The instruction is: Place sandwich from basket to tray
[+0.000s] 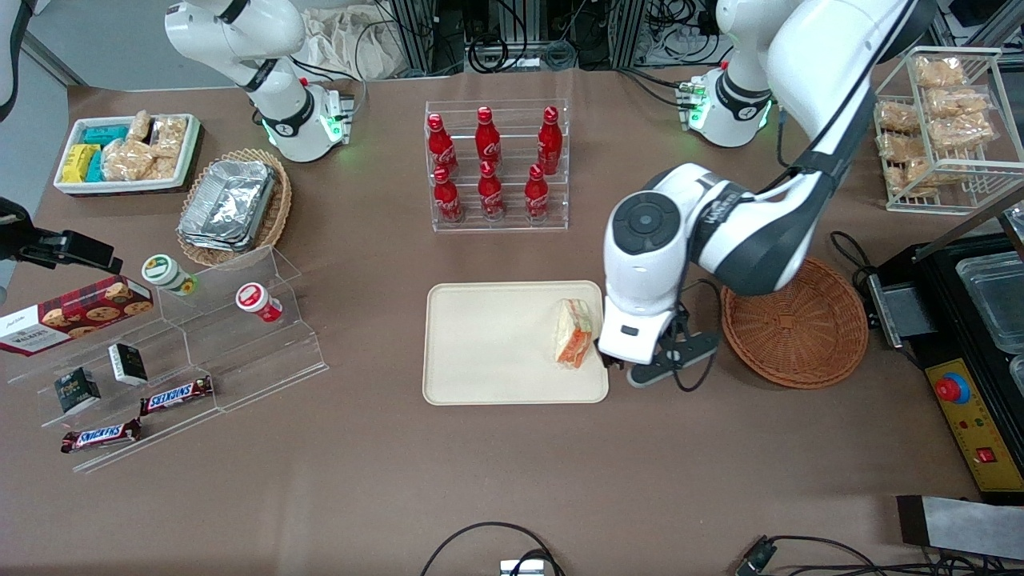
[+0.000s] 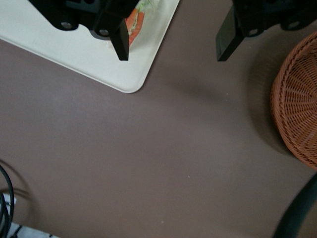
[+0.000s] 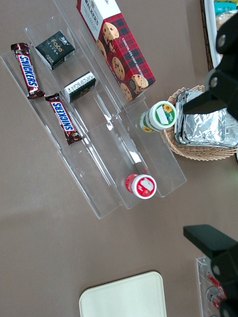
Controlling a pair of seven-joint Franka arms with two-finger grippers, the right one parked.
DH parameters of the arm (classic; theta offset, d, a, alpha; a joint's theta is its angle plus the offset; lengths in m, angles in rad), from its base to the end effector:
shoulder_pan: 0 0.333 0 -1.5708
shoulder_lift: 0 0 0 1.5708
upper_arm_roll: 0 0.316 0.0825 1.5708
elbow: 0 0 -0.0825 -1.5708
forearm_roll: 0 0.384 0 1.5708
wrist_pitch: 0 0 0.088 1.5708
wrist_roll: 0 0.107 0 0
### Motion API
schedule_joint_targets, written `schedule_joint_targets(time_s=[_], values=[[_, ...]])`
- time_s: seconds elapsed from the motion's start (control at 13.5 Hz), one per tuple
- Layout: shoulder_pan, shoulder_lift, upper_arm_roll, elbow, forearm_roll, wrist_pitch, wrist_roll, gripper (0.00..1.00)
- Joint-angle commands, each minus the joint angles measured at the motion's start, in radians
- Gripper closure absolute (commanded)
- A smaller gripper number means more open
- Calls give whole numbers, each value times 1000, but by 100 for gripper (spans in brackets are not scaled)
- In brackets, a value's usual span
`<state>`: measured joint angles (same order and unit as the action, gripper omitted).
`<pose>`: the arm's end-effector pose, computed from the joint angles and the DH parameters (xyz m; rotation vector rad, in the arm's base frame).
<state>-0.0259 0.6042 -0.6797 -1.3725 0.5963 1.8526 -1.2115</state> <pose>0.6226 -0.3388 0.4217 -2.9480 -0.6457 -0.2653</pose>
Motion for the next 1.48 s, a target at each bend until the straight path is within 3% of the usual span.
schedule_joint_targets(time_s=[0.0, 0.44, 0.74, 1.03, 1.4], values=[[47, -40, -5, 0, -36, -20, -2, 16], [155, -113, -3, 19, -156, -101, 194, 11], [182, -129, -1, 26, -188, -131, 233, 10], [198, -136, 6, 104, -217, -265, 410, 10], [120, -165, 222, 157, -346, -326, 596, 10]])
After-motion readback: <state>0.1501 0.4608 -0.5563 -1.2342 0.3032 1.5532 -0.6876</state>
